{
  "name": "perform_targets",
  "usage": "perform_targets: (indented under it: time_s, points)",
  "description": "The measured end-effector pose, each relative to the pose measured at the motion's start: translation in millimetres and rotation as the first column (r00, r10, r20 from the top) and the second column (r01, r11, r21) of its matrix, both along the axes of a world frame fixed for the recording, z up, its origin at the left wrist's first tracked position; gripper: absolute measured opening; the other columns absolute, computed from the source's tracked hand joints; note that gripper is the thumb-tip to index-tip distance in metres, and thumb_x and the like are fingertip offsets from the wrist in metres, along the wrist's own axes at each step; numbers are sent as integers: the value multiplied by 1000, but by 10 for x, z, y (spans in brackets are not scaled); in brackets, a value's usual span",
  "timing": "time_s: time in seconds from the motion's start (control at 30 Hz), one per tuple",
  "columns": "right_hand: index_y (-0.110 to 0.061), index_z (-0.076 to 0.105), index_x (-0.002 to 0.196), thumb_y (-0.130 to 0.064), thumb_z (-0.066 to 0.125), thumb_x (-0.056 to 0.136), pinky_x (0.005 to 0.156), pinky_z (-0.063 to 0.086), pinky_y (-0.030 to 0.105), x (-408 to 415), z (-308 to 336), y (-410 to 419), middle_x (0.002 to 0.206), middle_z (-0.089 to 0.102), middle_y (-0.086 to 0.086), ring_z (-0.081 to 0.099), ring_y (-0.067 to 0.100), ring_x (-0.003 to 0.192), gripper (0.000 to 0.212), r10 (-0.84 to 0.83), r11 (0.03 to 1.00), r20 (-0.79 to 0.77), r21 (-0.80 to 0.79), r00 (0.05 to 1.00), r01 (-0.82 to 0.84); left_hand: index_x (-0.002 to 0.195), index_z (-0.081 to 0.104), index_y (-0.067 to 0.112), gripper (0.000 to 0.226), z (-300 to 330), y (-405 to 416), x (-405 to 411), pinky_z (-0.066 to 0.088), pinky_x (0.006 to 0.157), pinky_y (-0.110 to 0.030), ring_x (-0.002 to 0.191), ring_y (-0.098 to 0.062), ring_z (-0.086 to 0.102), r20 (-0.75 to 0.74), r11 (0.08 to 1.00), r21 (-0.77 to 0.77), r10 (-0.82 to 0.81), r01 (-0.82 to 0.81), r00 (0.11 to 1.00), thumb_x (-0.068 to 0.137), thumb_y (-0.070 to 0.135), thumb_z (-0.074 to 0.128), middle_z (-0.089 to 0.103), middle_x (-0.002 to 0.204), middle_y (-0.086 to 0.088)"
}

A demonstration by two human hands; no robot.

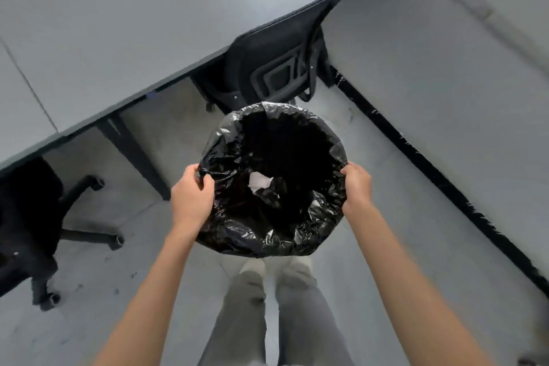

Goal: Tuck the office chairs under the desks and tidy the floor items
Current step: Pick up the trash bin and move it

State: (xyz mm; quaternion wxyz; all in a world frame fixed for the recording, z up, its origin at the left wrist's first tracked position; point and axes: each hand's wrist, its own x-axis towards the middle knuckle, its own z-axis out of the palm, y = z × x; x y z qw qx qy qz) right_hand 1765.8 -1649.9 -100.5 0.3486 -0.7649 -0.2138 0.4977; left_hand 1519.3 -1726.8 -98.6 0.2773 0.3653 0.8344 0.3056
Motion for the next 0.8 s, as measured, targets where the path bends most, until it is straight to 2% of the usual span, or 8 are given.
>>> perform_targets:
  time_s: [0.1, 0.2, 0.37, 0.47, 0.53, 0.63, 0.7, 0.8]
  points:
    - [-13, 58, 101, -3, 43, 88, 76, 44, 34, 421, 253, -437, 84, 58, 1, 51, 16, 77, 23, -78, 994, 7, 80, 997, 77, 116, 53, 2, 30, 259, -39, 265, 31, 71, -24, 77, -21, 49, -40, 983, 42, -174, 176, 984, 90, 17, 49, 56, 76, -5]
    - [-16, 64, 97, -1, 44, 85, 75, 51, 41, 857, 421, -891, 87, 63, 9, 55, 23, 77, 28, -175, 974, -11, 142, 985, 175, 118, 52, 2, 32, 458, -102, 639, 33, 71, -26, 73, -20, 49, -52, 943, 42, -327, 329, 944, 91, 20, 50, 56, 74, -5]
    - [-15, 65, 99, 1, 44, 85, 79, 51, 40, 1565, 670, -1723, 95, 68, 11, 59, 25, 82, 30, -426, 884, -13, 206, 905, 419, 108, 53, -3, 28, 655, -165, 1467, 29, 54, -21, 56, -8, 42, -59, 831, 51, -552, 555, 832, 91, 19, 49, 44, 61, 4]
    - [-18, 66, 100, 0, 45, 85, 88, 52, 44, 1926, 756, -2171, 100, 69, 9, 64, 26, 92, 31, -590, 783, -29, 224, 807, 581, 108, 54, -5, 29, 759, -156, 2006, 25, 55, -20, 56, -5, 41, -75, 712, 84, -693, 697, 717, 91, 18, 51, 43, 62, 5]
    - [-22, 66, 91, 1, 45, 84, 87, 51, 45, 2120, 802, -2447, 96, 68, 8, 62, 25, 87, 32, -678, 704, -44, 249, 733, 666, 109, 54, -4, 28, 808, -152, 2352, 24, 58, -17, 58, -7, 42, -84, 614, 100, -779, 783, 622, 90, 18, 51, 45, 64, 3]
    - [-24, 66, 86, 2, 44, 83, 85, 51, 42, 2348, 838, -2815, 94, 67, 10, 62, 23, 86, 34, -790, 569, -72, 282, 609, 772, 116, 52, -2, 33, 846, -162, 2861, 24, 60, -16, 65, -18, 46, -79, 476, 115, -870, 872, 486, 91, 18, 52, 50, 67, 0]
    - [-23, 67, 87, 2, 45, 83, 83, 53, 39, 2503, 839, -3035, 96, 68, 9, 63, 23, 87, 34, -852, 477, -83, 289, 518, 830, 120, 50, -3, 35, 857, -198, 3213, 25, 61, -15, 64, -16, 45, -76, 388, 114, -914, 914, 398, 92, 19, 51, 48, 64, 2]
    - [-26, 65, 84, 3, 44, 85, 72, 51, 29, 2776, 845, -3293, 90, 67, 4, 63, 17, 80, 35, -923, 319, -124, 286, 365, 904, 122, 49, 0, 35, 855, -280, 3732, 29, 58, -16, 59, -8, 44, -60, 266, 114, -960, 957, 274, 92, 20, 50, 48, 63, 2]
